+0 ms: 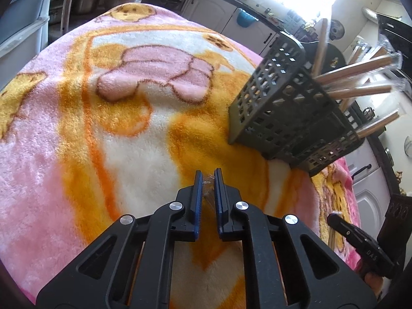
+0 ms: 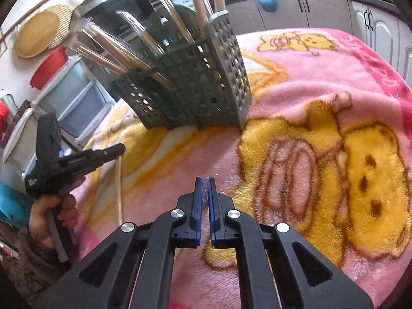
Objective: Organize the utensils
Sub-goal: 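Lift the chopsticks upright with both tools and carry them to the caddy, then lower the chopsticks held in both tools down into the green caddy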
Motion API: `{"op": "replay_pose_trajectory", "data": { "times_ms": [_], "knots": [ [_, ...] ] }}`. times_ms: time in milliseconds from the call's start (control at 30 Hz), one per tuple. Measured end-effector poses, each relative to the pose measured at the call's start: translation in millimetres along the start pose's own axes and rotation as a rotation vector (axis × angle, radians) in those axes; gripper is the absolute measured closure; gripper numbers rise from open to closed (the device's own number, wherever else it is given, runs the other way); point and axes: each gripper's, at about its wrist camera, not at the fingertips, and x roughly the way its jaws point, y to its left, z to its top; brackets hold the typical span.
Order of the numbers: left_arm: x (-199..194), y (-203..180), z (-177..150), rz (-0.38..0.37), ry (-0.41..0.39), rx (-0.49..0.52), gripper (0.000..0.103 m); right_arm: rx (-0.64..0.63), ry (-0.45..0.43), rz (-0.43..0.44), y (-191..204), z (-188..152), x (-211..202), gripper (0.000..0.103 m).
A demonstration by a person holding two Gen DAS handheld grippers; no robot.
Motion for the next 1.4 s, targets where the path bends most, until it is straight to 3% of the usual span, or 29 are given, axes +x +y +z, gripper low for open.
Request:
{"op": "replay_pose_trajectory", "data": {
  "times_ms": [367, 833, 1400],
  "knots": [
    [-40.0, -16.9, -5.3, -0.052, -0.077, 0.032, 0.098, -0.097, -0.116, 0.027, 32.8, 8.9, -41.0, 0.099],
    [-95.6, -59.5, -7.2, -0.177, -0.175, 0.113, 0.099, -0.169, -0.237, 0.053, 64.6, 14.1, -86.2, 0.099],
    [-140.0, -155.6, 30.7, -0.385, -0.287, 0.327, 0.099, -0.207, -0.423, 0.027, 68.6, 35.8, -148.6, 0.100]
  ]
}}
